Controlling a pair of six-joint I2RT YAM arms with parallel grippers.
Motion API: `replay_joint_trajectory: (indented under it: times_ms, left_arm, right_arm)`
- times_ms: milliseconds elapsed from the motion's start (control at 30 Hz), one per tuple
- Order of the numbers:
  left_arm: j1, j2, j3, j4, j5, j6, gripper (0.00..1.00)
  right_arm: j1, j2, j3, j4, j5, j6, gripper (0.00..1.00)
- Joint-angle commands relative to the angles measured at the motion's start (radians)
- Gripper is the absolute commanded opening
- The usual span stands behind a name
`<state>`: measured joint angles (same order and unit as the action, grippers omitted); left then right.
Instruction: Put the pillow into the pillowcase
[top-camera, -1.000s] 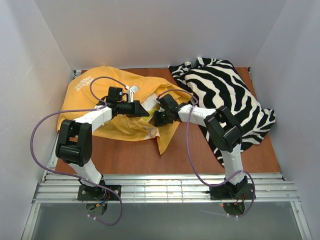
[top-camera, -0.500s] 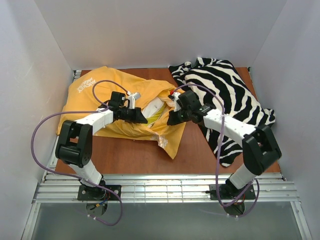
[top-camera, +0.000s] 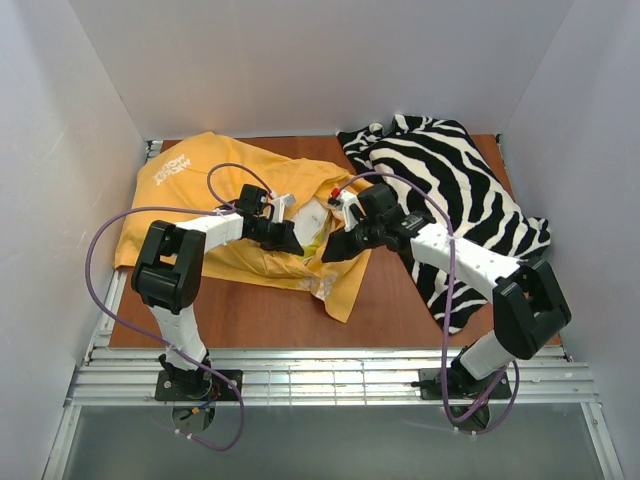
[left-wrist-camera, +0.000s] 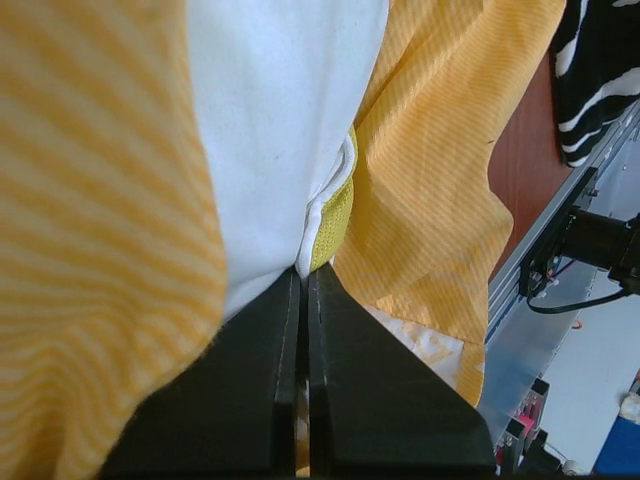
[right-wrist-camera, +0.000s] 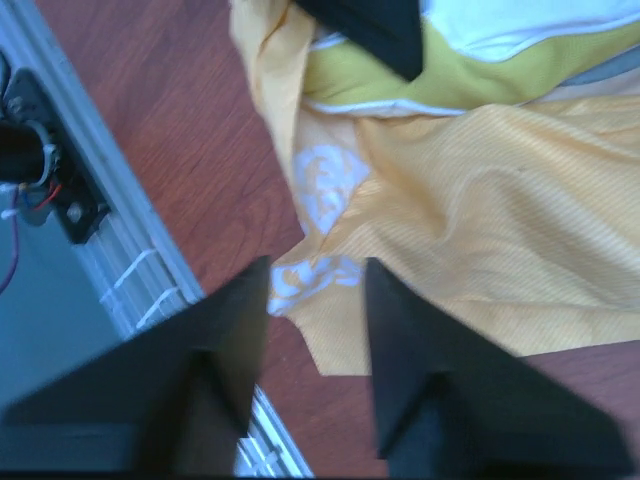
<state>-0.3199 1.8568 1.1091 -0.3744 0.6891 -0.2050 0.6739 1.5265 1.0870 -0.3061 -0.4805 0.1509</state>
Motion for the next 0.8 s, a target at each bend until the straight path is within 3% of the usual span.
replay_joint_trajectory:
  times_ms: [0, 67, 167, 333, 400, 433, 467, 500, 533, 767]
  left_arm:
    - [0.007, 0.016, -0.012, 0.006, -0.016, -0.008, 0.00]
    - [0.007, 0.007, -0.025, 0.018, -0.002, -0.010, 0.00]
    - [0.007, -0.002, -0.029, 0.019, -0.003, -0.010, 0.00]
    - [0.007, -0.028, -0.045, 0.020, -0.005, -0.010, 0.00]
    - [0.007, -0.039, -0.045, 0.020, -0.011, -0.008, 0.00]
    - [0.008, -0.042, -0.045, 0.022, -0.010, -0.007, 0.00]
    - [0.010, -0.044, -0.043, 0.020, -0.011, -0.007, 0.00]
    - [0.008, -0.047, -0.043, 0.022, -0.016, -0.008, 0.00]
    - [0.008, -0.048, -0.045, 0.025, -0.019, -0.007, 0.00]
    - [0.016, -0.025, -0.071, 0.063, -0.027, -0.033, 0.00]
  right_arm:
    - [-0.002, 0.064, 0.083, 0.002, 0.187, -0.007, 0.61]
    - [-0.007, 0.177, 0.161, -0.031, 0.203, 0.051, 0.74]
    - [-0.005, 0.293, 0.218, -0.041, 0.192, 0.154, 0.78]
    - [-0.005, 0.444, 0.258, -0.047, 0.270, 0.211, 0.77]
    - [-0.007, 0.486, 0.251, -0.070, 0.280, 0.207, 0.65]
    - [-0.007, 0.491, 0.238, -0.074, 0.267, 0.193, 0.54]
    - [-0.007, 0.492, 0.228, -0.077, 0.249, 0.191, 0.39]
    - [-0.008, 0.485, 0.200, -0.077, 0.228, 0.187, 0.07]
    - [-0.008, 0.480, 0.194, -0.079, 0.206, 0.164, 0.01]
    - [-0.033, 0.206, 0.100, -0.050, -0.059, 0.079, 0.01]
